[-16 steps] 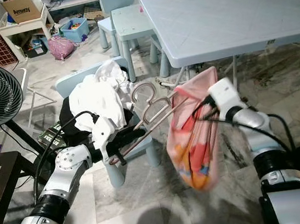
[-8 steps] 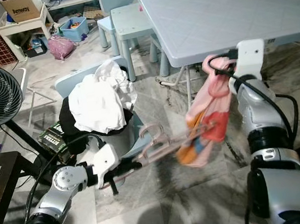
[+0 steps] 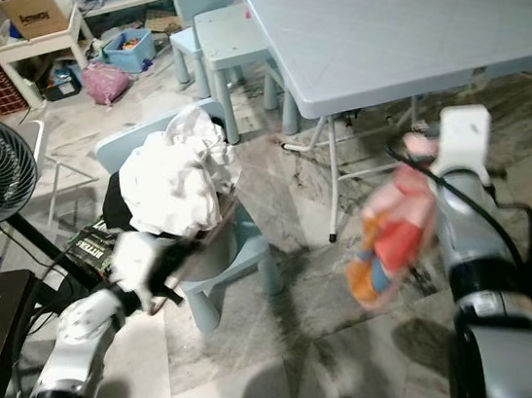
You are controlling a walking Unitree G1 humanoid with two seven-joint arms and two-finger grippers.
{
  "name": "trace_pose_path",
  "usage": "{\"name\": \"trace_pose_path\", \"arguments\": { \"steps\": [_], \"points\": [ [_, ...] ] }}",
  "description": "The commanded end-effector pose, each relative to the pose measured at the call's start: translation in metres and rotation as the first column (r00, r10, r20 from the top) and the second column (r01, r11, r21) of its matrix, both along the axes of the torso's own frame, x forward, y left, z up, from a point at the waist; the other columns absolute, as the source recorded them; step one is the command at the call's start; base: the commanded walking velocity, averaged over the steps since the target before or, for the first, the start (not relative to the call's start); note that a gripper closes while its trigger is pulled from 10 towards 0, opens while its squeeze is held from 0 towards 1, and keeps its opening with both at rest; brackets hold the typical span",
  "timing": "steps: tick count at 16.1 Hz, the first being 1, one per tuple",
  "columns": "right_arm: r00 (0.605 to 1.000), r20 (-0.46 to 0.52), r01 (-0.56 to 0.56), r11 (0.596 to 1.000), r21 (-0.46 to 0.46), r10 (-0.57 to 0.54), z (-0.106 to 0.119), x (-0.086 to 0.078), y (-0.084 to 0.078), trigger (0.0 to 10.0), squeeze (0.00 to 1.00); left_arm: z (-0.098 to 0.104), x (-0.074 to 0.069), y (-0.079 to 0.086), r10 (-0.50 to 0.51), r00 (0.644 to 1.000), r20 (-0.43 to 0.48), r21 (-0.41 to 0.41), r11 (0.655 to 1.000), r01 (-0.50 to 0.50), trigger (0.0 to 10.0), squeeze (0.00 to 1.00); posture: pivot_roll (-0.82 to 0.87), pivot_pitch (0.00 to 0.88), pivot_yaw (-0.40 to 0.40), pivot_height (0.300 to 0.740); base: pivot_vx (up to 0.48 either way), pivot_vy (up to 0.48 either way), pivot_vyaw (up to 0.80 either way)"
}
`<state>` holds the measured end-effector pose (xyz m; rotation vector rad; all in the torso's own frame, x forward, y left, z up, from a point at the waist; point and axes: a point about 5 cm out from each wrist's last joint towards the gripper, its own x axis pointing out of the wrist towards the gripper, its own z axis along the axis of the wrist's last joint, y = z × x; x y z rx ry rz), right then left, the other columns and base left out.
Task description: Hang hanger
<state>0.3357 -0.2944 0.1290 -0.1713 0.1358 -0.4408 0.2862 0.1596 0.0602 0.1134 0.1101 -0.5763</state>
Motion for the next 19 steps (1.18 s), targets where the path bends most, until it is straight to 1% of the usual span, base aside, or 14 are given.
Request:
{"name": "trace_pose_path", "arguments": {
  "steps": [1, 2, 3, 4, 5, 6, 8, 9, 10, 11, 13, 14, 18, 19],
  "points": [
    [0.999, 0.043, -0.011, 1.000, -0.001, 0.011, 0.006, 0.000, 0.003, 0.3, 0.00, 0.001, 0.001, 0.011, 0.110, 0.994, -0.013, -0.044, 0.993, -0.110, 1.2, 0.00, -0.03, 0.000, 0.031, 0.740, 0.000, 0.000, 0.00],
    [0.998, 0.008, -0.059, 0.998, 0.026, 0.058, -0.003, -0.001, 0.010, 9.1, 0.00, -0.001, 0.002, 0.015, 0.178, 0.984, -0.014, -0.023, 0.984, -0.179, 5.5, 0.00, -0.03, 0.000, 0.029, 0.740, 0.000, 0.000, 0.00],
    [0.995, 0.000, -0.098, 0.995, 0.032, 0.098, -0.008, -0.003, 0.018, 10.0, 0.00, -0.001, 0.002, 0.015, 0.206, 0.978, -0.022, -0.050, 0.977, -0.207, 10.0, 0.00, -0.02, 0.000, 0.027, 0.740, 0.000, 0.000, 0.00],
    [0.984, 0.008, -0.176, 0.984, 0.036, 0.176, -0.011, -0.004, 0.031, 10.0, 0.00, 0.001, 0.003, 0.014, 0.230, 0.973, -0.017, -0.074, 0.970, -0.231, 10.0, 0.00, -0.02, 0.000, 0.026, 0.740, 0.000, 0.000, 0.00],
    [0.968, 0.018, -0.250, 0.968, 0.000, 0.250, -0.012, -0.005, 0.042, 10.0, 0.00, 0.003, 0.005, 0.014, 0.272, 0.962, -0.024, -0.115, 0.955, -0.273, 10.0, 0.00, -0.03, 0.000, 0.026, 0.740, 0.000, 0.000, 0.00],
    [0.960, 0.028, -0.277, 0.961, -0.009, 0.277, -0.013, -0.006, 0.046, 10.0, 0.00, 0.004, 0.005, 0.014, 0.287, 0.958, -0.027, -0.127, 0.949, -0.288, 10.0, 0.00, -0.03, 0.000, 0.026, 0.740, 0.000, 0.000, 0.00],
    [0.936, 0.087, -0.350, 0.925, 0.150, 0.340, -0.020, -0.012, 0.059, 10.0, 0.00, 0.008, 0.007, 0.015, 0.325, 0.946, -0.022, -0.165, 0.932, -0.324, 10.0, 0.00, -0.03, 0.000, 0.026, 0.740, 0.000, 0.000, 0.00],
    [0.898, 0.105, -0.439, 0.888, 0.137, 0.427, -0.019, -0.018, 0.069, 10.0, 0.00, 0.012, 0.010, 0.014, 0.329, 0.944, -0.009, -0.180, 0.928, -0.325, 10.0, 0.00, -0.03, 0.000, 0.028, 0.740, 0.000, 0.000, 0.00],
    [0.881, 0.136, -0.470, 0.870, 0.148, 0.453, -0.017, -0.021, 0.072, 10.0, 0.00, 0.014, 0.011, 0.014, 0.328, 0.945, -0.009, -0.204, 0.924, -0.323, 10.0, 0.00, -0.03, 0.000, 0.028, 0.740, 0.292, 0.000, 0.00],
    [0.884, 0.149, -0.463, 0.872, 0.159, 0.443, -0.016, -0.022, 0.071, 10.0, 0.00, 0.015, 0.012, 0.013, 0.328, 0.944, -0.009, -0.206, 0.924, -0.323, 10.0, 0.00, -0.03, 0.000, 0.031, 0.740, 0.330, 0.000, 0.00],
    [0.890, 0.157, -0.448, 0.887, 0.115, 0.429, -0.012, -0.023, 0.067, 10.0, 0.00, 0.016, 0.013, 0.013, 0.324, 0.946, -0.011, -0.204, 0.925, -0.320, 10.0, 0.00, -0.03, 0.000, 0.033, 0.740, 0.349, 0.000, 0.00],
    [0.895, 0.156, -0.438, 0.890, 0.129, 0.418, -0.012, -0.023, 0.065, 10.0, 0.00, 0.017, 0.013, 0.012, 0.320, 0.947, -0.008, -0.204, 0.927, -0.315, 10.0, 0.00, -0.03, 0.000, 0.033, 0.740, 0.360, 0.000, 0.00],
    [0.891, 0.134, -0.450, 0.885, 0.118, 0.434, -0.011, -0.024, 0.065, 10.0, 0.00, 0.017, 0.014, 0.011, 0.316, 0.949, -0.011, -0.211, 0.926, -0.312, 10.0, 0.00, -0.04, 0.000, 0.033, 0.740, 0.397, 0.000, 0.00],
    [0.892, 0.157, -0.446, 0.884, 0.143, 0.424, -0.009, -0.023, 0.065, 10.0, 0.00, 0.017, 0.014, 0.010, 0.316, 0.949, -0.013, -0.214, 0.926, -0.311, 10.0, 0.00, -0.04, 0.000, 0.031, 0.740, 0.401, 0.000, 0.00]
  ]
}}
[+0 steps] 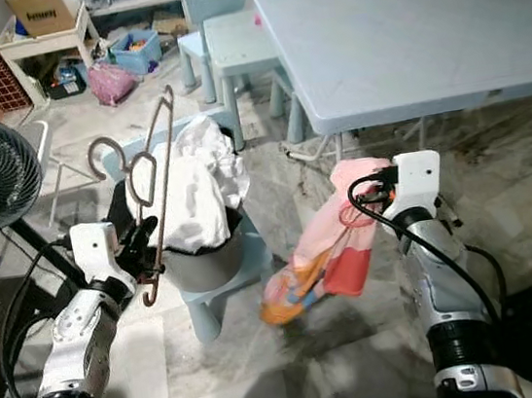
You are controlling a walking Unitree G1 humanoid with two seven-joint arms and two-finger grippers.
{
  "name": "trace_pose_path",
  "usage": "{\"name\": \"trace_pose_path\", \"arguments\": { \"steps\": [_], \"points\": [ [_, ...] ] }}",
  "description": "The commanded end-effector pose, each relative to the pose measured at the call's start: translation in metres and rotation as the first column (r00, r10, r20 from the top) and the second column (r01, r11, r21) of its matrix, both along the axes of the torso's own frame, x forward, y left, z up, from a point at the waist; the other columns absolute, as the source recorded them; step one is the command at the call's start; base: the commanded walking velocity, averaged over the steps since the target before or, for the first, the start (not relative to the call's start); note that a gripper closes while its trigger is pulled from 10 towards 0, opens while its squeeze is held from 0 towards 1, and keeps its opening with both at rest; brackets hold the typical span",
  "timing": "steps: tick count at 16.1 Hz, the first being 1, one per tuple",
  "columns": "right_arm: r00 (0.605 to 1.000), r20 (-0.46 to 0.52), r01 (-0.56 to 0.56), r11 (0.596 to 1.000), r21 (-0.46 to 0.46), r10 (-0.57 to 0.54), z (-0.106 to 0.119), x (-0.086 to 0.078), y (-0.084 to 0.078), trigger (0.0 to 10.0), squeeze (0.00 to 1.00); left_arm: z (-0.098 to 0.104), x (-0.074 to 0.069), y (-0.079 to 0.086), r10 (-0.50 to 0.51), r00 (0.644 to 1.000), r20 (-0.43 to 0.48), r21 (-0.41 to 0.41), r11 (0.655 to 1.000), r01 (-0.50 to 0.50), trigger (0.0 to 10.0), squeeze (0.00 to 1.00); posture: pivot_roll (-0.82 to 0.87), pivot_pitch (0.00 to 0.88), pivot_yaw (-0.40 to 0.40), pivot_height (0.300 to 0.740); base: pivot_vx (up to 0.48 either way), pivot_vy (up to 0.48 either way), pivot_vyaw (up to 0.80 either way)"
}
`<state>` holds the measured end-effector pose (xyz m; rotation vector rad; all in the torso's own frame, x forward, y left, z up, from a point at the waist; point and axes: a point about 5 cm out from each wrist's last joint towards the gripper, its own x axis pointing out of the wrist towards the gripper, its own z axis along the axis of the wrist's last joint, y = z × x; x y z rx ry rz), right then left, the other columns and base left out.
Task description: Hang hanger
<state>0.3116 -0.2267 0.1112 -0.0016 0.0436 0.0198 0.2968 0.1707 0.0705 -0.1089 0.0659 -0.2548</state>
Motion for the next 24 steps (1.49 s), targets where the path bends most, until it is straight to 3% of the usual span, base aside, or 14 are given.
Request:
{"name": "trace_pose_path", "arguments": {
  "steps": [1, 6, 7, 9, 11, 17, 20, 24],
  "points": [
    [0.999, 0.035, 0.004, 1.000, 0.012, -0.005, 0.009, 0.001, -0.003, 10.0, 0.00, 0.007, 0.003, -0.002, -0.008, 1.000, 0.023, -0.003, 1.000, 0.008, 10.0, 0.00, -0.04, 0.000, 0.032, 0.740, 0.401, 0.000, 0.00],
    [0.999, 0.013, 0.038, 0.999, -0.012, -0.038, 0.009, 0.004, 0.001, 10.0, 0.00, 0.006, 0.004, -0.002, -0.010, 1.000, 0.019, -0.003, 1.000, 0.010, 10.0, 0.00, -0.04, 0.000, 0.031, 0.740, 0.404, 0.000, 0.00],
    [1.000, -0.011, 0.014, 0.997, 0.071, -0.013, 0.006, 0.004, 0.006, 10.0, 0.00, 0.006, 0.004, -0.002, -0.010, 1.000, 0.019, -0.006, 1.000, 0.010, 10.0, 0.00, -0.04, 0.000, 0.031, 0.740, 0.405, 0.000, 0.00],
    [0.999, 0.016, 0.032, 0.999, -0.022, -0.032, 0.006, 0.004, 0.006, 10.0, 0.00, 0.006, 0.004, -0.002, -0.012, 1.000, 0.017, -0.009, 1.000, 0.012, 10.0, 0.00, -0.05, 0.000, 0.032, 0.740, 0.409, 0.000, 0.00],
    [1.000, -0.001, -0.030, 0.999, -0.011, 0.030, 0.006, 0.002, 0.011, 10.0, 0.00, 0.006, 0.003, -0.003, -0.013, 1.000, 0.015, -0.010, 1.000, 0.013, 10.0, 0.00, -0.04, 0.000, 0.032, 0.740, 0.412, 0.000, 0.00],
    [0.999, 0.011, -0.047, 0.999, 0.006, 0.047, 0.006, 0.000, 0.014, 10.0, 0.00, 0.001, 0.005, -0.003, 0.021, 1.000, -0.022, -0.011, 1.000, -0.021, 10.0, 0.00, -0.05, 0.000, 0.032, 0.740, 0.315, 0.000, 0.00],
    [0.998, 0.019, -0.060, 0.998, 0.002, 0.060, 0.006, 0.001, 0.017, 10.0, 0.00, 0.004, 0.008, -0.003, 0.036, 0.999, -0.006, -0.024, 0.999, -0.036, 10.0, 0.00, -0.05, 0.000, 0.035, 0.740, 0.000, -0.409, 0.00],
    [0.998, 0.007, -0.068, 0.998, 0.016, 0.068, 0.003, 0.001, 0.018, 10.0, 0.00, 0.004, 0.008, -0.005, 0.043, 0.999, -0.004, -0.029, 0.999, -0.043, 10.0, 0.00, -0.05, 0.000, 0.005, 0.740, 0.000, -0.459, 0.70]
  ]
}}
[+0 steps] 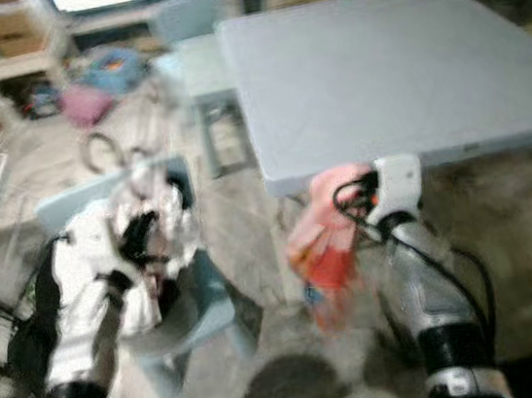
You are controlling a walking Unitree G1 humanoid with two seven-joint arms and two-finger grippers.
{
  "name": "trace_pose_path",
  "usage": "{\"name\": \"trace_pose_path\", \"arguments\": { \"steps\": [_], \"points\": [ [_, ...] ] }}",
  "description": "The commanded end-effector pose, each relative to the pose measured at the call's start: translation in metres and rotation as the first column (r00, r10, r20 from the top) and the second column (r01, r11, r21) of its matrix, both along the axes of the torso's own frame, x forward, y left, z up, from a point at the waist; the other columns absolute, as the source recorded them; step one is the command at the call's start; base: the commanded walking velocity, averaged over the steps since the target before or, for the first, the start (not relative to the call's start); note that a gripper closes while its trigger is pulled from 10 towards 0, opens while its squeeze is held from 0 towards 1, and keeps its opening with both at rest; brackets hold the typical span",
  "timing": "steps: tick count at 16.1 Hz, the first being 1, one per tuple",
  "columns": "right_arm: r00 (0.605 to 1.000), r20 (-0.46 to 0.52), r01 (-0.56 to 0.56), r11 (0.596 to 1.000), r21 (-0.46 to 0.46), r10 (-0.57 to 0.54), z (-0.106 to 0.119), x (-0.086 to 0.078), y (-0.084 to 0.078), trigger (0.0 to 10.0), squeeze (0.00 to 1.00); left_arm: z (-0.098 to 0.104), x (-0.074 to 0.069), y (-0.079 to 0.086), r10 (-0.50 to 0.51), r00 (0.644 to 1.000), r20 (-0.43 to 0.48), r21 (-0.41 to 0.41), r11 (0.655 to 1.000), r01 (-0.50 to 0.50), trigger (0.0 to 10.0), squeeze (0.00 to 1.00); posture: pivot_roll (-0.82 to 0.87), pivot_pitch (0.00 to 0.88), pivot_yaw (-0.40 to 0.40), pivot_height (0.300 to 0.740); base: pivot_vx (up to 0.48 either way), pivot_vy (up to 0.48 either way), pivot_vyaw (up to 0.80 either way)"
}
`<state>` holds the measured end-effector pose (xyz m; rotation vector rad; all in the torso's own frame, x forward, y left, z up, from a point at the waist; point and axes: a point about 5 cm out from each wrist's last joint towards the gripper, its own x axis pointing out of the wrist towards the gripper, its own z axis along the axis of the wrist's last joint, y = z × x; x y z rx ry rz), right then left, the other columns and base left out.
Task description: Hang hanger
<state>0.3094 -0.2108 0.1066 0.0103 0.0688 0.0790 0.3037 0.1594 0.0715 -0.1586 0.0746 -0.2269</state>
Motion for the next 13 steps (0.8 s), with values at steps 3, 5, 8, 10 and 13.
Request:
{"name": "trace_pose_path", "arguments": {
  "steps": [3, 5, 8, 10, 13],
  "points": [
    [1.000, 0.000, -0.009, 1.000, 0.013, 0.009, -0.002, -0.003, 0.003, 10.0, 0.00, 0.000, 0.000, 0.007, 0.017, 1.000, 0.007, 0.012, 1.000, -0.017, 10.0, 0.00, -0.05, 0.000, -0.001, 0.740, 0.000, -0.453, 0.61],
    [1.000, 0.012, -0.018, 1.000, 0.017, 0.018, 0.000, 0.000, 0.008, 10.0, 0.00, 0.002, 0.002, 0.006, 0.016, 1.000, 0.011, 0.011, 1.000, -0.016, 10.0, 0.00, -0.05, 0.000, 0.010, 0.740, 0.000, -0.448, 0.52],
    [0.999, 0.037, -0.029, 0.999, 0.019, 0.028, 0.008, 0.008, 0.014, 10.0, 0.00, 0.006, 0.007, 0.007, 0.016, 1.000, 0.024, 0.013, 1.000, -0.017, 10.0, 0.00, -0.05, 0.000, 0.015, 0.740, 0.000, -0.431, 0.16],
    [0.999, 0.046, -0.024, 0.999, 0.023, 0.023, 0.010, 0.010, 0.014, 10.0, 0.00, 0.007, 0.008, 0.007, 0.014, 1.000, 0.028, 0.016, 1.000, -0.015, 10.0, 0.00, -0.05, 0.000, 0.013, 0.740, 0.000, -0.416, 0.00],
    [0.999, 0.049, 0.013, 0.999, 0.029, -0.015, 0.009, 0.008, 0.009, 10.0, 0.00, 0.004, 0.006, 0.009, 0.036, 0.999, 0.014, 0.028, 0.999, -0.036, 10.0, 0.00, -0.05, 0.000, 0.010, 0.740, 0.176, -0.264, 0.00]
  ]
}}
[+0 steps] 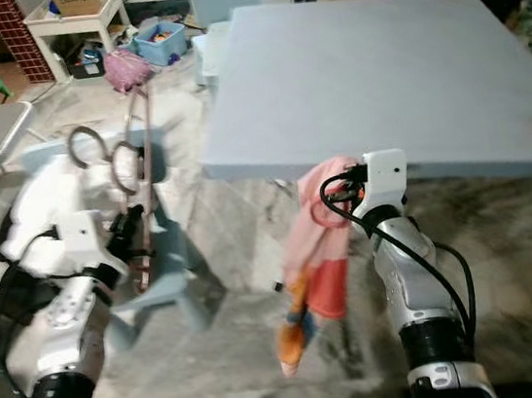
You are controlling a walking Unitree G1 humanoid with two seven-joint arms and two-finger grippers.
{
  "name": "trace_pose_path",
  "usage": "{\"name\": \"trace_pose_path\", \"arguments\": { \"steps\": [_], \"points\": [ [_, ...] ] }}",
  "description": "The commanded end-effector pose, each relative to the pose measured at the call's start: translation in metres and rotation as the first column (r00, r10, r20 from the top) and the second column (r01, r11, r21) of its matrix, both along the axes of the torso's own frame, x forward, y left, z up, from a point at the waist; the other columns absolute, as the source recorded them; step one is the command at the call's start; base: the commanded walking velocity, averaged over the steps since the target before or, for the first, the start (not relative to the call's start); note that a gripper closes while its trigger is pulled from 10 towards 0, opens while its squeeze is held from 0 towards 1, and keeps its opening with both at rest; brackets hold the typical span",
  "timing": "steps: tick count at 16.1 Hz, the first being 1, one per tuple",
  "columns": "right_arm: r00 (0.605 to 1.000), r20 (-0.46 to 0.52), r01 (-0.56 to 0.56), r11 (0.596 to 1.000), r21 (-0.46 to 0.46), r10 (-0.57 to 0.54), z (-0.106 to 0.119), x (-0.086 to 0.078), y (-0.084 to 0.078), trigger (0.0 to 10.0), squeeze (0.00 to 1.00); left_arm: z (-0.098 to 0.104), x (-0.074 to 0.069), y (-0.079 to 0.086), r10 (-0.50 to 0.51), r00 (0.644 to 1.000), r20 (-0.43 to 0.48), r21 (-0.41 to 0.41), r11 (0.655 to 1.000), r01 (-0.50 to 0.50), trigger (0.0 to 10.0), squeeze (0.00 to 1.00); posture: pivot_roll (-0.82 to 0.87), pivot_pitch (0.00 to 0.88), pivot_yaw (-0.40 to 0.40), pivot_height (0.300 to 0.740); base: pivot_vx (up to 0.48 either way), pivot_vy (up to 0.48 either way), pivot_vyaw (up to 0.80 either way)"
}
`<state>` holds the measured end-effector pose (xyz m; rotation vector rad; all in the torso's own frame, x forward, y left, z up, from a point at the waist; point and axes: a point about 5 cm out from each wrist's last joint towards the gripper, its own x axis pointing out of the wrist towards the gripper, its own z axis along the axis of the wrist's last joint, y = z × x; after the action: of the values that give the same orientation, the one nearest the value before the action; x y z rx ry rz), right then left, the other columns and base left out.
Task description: Hang hanger
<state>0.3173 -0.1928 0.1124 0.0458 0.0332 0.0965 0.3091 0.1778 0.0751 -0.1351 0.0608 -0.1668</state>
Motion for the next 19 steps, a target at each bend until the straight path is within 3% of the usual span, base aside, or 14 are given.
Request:
{"name": "trace_pose_path", "arguments": {
  "steps": [1, 11, 14, 19],
  "points": [
    [0.999, 0.015, 0.038, 0.999, -0.008, -0.038, 0.003, -0.001, -0.009, 10.0, 0.00, 0.000, 0.000, -0.009, -0.015, 1.000, 0.004, 0.014, 1.000, 0.015, 10.0, 0.00, -0.05, 0.000, 0.010, 0.740, 0.000, 0.000, 0.00],
    [0.998, 0.013, 0.058, 0.998, 0.021, -0.059, 0.002, 0.001, -0.008, 10.0, 0.00, 0.016, 0.006, 0.004, 0.004, 0.997, 0.083, 0.005, 1.000, -0.005, 10.0, 0.00, -0.04, 0.000, 0.018, 0.740, 0.000, 0.000, -0.05],
    [0.999, 0.027, 0.046, 0.999, 0.028, -0.047, 0.004, 0.001, -0.005, 10.0, 0.00, 0.020, 0.006, 0.003, 0.001, 0.994, 0.106, -0.001, 1.000, -0.001, 10.0, 0.00, -0.04, 0.000, 0.018, 0.740, 0.265, 0.000, -0.27],
    [0.990, 0.144, 0.011, 1.000, 0.008, -0.012, 0.034, 0.010, 0.002, 10.0, 0.00, 0.029, 0.009, 0.002, 0.000, 0.990, 0.138, -0.010, 1.000, 0.002, 10.0, 0.00, -0.04, 0.000, 0.016, 0.740, 0.360, 0.000, 0.00]
  ]
}}
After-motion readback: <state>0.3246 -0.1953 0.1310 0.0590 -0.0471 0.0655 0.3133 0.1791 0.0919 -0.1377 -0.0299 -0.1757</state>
